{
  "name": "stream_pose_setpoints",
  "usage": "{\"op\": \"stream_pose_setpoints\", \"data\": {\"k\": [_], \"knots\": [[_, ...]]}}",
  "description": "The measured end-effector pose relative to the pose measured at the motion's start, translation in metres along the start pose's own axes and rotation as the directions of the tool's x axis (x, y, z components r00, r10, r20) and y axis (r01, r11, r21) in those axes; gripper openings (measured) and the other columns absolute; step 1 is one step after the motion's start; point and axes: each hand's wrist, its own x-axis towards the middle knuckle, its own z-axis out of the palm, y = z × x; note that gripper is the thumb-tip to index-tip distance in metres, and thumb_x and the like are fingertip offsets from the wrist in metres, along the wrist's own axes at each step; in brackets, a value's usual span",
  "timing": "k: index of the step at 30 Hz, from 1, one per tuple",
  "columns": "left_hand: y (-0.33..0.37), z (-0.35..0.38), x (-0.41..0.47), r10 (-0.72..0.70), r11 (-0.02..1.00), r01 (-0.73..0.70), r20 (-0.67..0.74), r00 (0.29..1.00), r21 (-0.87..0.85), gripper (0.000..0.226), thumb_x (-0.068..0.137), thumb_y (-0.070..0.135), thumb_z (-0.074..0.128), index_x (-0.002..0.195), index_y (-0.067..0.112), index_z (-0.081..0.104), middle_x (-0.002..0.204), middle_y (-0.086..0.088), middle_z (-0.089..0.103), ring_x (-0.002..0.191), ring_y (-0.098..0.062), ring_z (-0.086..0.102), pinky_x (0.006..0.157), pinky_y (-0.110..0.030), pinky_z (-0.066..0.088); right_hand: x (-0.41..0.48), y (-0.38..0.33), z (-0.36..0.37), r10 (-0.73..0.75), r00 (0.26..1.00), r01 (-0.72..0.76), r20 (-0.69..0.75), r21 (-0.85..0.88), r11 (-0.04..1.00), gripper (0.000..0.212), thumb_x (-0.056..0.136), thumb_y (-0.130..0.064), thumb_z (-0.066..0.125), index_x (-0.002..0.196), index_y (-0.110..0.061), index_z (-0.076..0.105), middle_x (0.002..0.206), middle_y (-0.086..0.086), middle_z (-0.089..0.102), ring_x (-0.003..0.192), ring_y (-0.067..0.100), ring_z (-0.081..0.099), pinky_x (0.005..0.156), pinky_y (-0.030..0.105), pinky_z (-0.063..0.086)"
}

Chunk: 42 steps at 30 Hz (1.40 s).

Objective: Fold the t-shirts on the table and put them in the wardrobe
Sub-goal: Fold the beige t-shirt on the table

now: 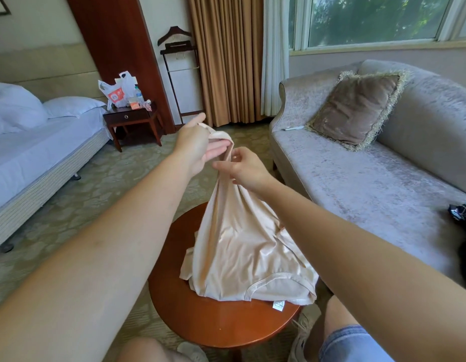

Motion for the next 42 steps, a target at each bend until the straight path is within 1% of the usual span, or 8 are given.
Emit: {"op": "stream_pose_setpoints", "data": {"k": [6,11,15,18,22,29,33,42], "knots": [[0.036,-0.007,-0.002,0.162,0.981,-0.165,-0.032,0.986,-0.102,0.057,0.102,-0.002,0.031,0.151,0.027,0.03,0.147,-0.019,0.043,0.09,-0.027,0.072,0.072,-0.033,0.061,0.011,-0.025,0.02,-0.092,0.983,0.065,-0.158,-0.173,0.983,0.016,0.084,-0.012,0.062,0.075,-0.014,0.05,0.071,-0.003,0.051,0.065,0.014,0.049,0.058,0.028,0.037],[0.041,-0.059,0.001,0.261,0.953,-0.296,-0.323,0.91,-0.067,0.067,0.097,-0.008,0.024,0.151,0.032,0.029,0.156,-0.011,0.029,0.083,-0.025,0.073,0.068,-0.029,0.06,0.006,-0.007,0.011,-0.06,0.998,0.059,0.005,-0.221,0.973,0.036,0.083,-0.002,0.063,0.054,-0.016,0.046,0.058,-0.002,0.046,0.054,0.012,0.041,0.049,0.025,0.031],[0.027,-0.088,-0.002,0.214,0.965,-0.258,-0.429,0.877,-0.046,0.066,0.097,-0.004,0.02,0.151,0.032,0.029,0.156,-0.009,0.03,0.083,-0.023,0.072,0.066,-0.025,0.059,0.002,0.012,-0.004,0.002,0.989,0.052,0.15,-0.352,0.934,0.017,0.082,-0.003,0.066,0.067,-0.008,0.06,0.064,0.003,0.049,0.057,0.012,0.042,0.055,0.026,0.034],[0.016,-0.09,-0.009,0.205,0.958,-0.124,-0.32,0.925,0.258,0.048,0.101,0.005,0.032,0.143,0.025,0.044,0.135,-0.008,0.054,0.063,-0.014,0.07,0.051,-0.019,0.052,-0.001,0.017,-0.007,-0.061,0.99,0.103,0.127,-0.363,0.926,0.02,0.087,-0.004,0.062,0.069,-0.011,0.065,0.059,-0.005,0.052,0.053,0.005,0.044,0.053,0.02,0.037],[0.004,-0.075,-0.02,0.098,0.661,-0.119,0.073,0.993,0.741,0.054,0.094,0.008,0.046,0.144,0.028,0.043,0.133,-0.002,0.053,0.065,-0.014,0.063,0.052,-0.022,0.053,-0.001,0.007,-0.005,-0.168,0.973,0.215,0.156,-0.362,0.907,0.022,0.09,-0.004,0.056,0.073,0.008,0.061,0.062,0.001,0.048,0.058,0.009,0.041,0.057,0.026,0.034],[-0.009,-0.052,-0.029,-0.256,0.725,-0.125,0.433,0.864,0.678,0.032,0.092,0.015,0.063,0.123,0.024,0.059,0.102,-0.008,0.074,0.081,-0.02,0.073,0.075,-0.031,0.056,0.0,-0.011,-0.01,-0.225,0.943,0.296,0.244,-0.309,0.904,0.024,0.085,0.001,0.061,0.065,-0.009,0.071,0.057,-0.005,0.058,0.057,0.005,0.045,0.055,0.02,0.036],[-0.02,-0.054,-0.019,-0.117,0.664,-0.2,0.365,0.924,0.721,0.013,0.092,0.023,0.066,0.084,0.013,0.061,0.091,-0.006,0.07,0.085,-0.015,0.069,0.072,-0.028,0.058,-0.001,-0.003,-0.014,-0.219,0.96,0.257,0.174,-0.237,0.937,0.009,0.083,-0.007,0.071,0.078,0.001,0.071,0.068,0.011,0.064,0.063,0.011,0.052,0.059,0.024,0.041],[-0.026,-0.076,-0.002,0.08,0.845,-0.109,0.076,0.994,0.524,0.012,0.094,0.017,0.063,0.082,0.013,0.064,0.094,-0.01,0.07,0.079,-0.017,0.069,0.065,-0.022,0.059,-0.005,0.03,-0.03,-0.025,0.966,0.12,0.256,-0.363,0.924,0.014,0.082,-0.005,0.069,0.073,0.004,0.064,0.068,0.004,0.053,0.064,0.014,0.05,0.062,0.027,0.04]]}}
